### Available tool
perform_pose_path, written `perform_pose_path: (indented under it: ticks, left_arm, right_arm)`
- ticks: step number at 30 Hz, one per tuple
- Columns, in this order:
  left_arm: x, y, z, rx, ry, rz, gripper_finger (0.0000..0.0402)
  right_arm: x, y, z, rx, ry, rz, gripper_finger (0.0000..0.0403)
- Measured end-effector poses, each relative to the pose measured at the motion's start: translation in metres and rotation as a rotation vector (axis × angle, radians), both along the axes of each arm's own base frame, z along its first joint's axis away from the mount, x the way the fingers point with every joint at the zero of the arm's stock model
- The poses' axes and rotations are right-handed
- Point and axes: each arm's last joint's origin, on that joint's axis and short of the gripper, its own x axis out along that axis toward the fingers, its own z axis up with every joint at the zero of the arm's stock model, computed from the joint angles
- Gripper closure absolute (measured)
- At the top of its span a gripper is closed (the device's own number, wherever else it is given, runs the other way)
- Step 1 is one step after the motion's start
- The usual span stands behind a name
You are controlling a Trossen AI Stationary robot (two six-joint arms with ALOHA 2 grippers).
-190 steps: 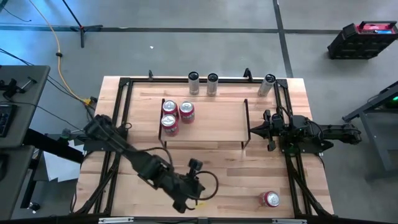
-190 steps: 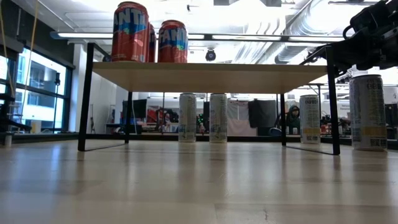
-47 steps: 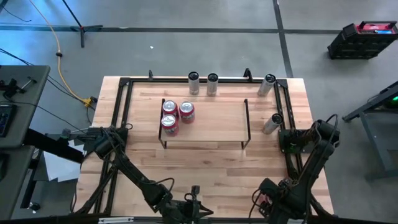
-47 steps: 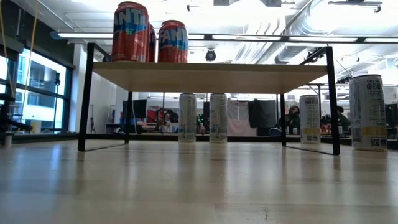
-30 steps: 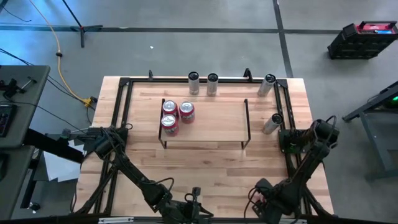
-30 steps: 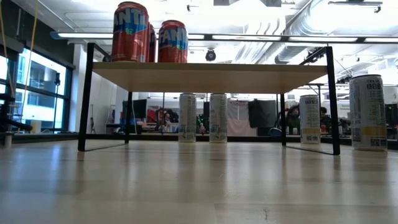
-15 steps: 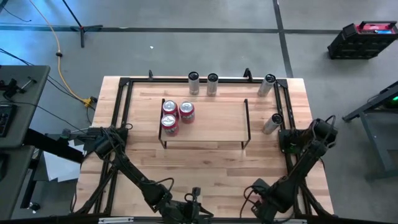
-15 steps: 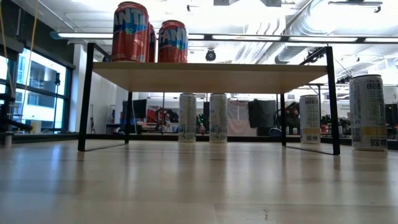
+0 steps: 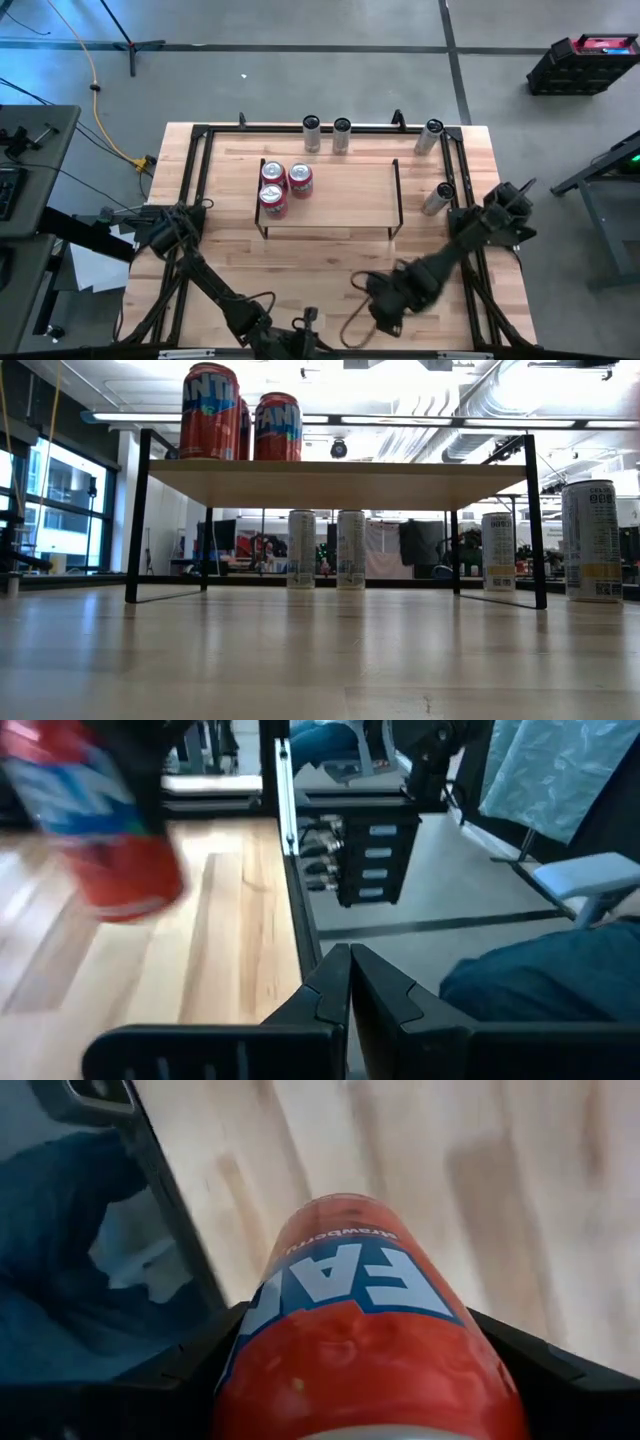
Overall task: Place canned beverage on shelf
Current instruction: Put the red soda can on the shelf aligned with the other red soda can
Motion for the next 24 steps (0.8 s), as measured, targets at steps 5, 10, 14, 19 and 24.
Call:
perform_pose_path:
  ticks: [5, 10, 14, 19, 24]
  left_arm:
    - [-0.014, -0.009, -0.004, -0.004, 0.057, -0.016, 0.0398]
    - [-0.029, -0.016, -0.005, 0.004, 0.121, -0.027, 0.0398]
    - [-0.039, -0.015, 0.003, 0.008, 0.166, -0.010, 0.0398]
    - [-0.049, -0.008, 0.019, 0.029, 0.212, 0.008, 0.0399]
    - [-0.065, -0.001, 0.029, 0.022, 0.304, 0.047, 0.0399]
  right_arm:
    - [0.024, -0.032, -0.003, -0.078, -0.052, 0.173, 0.0116]
    - [0.053, -0.048, -0.027, -0.139, -0.027, 0.322, 0.0116]
    - [0.082, -0.042, -0.029, -0.201, -0.038, 0.498, 0.0116]
    - [0.109, -0.032, -0.035, -0.290, 0.020, 0.721, 0.0116]
    - [0.127, -0.024, -0.047, -0.350, 0.043, 0.959, 0.0116]
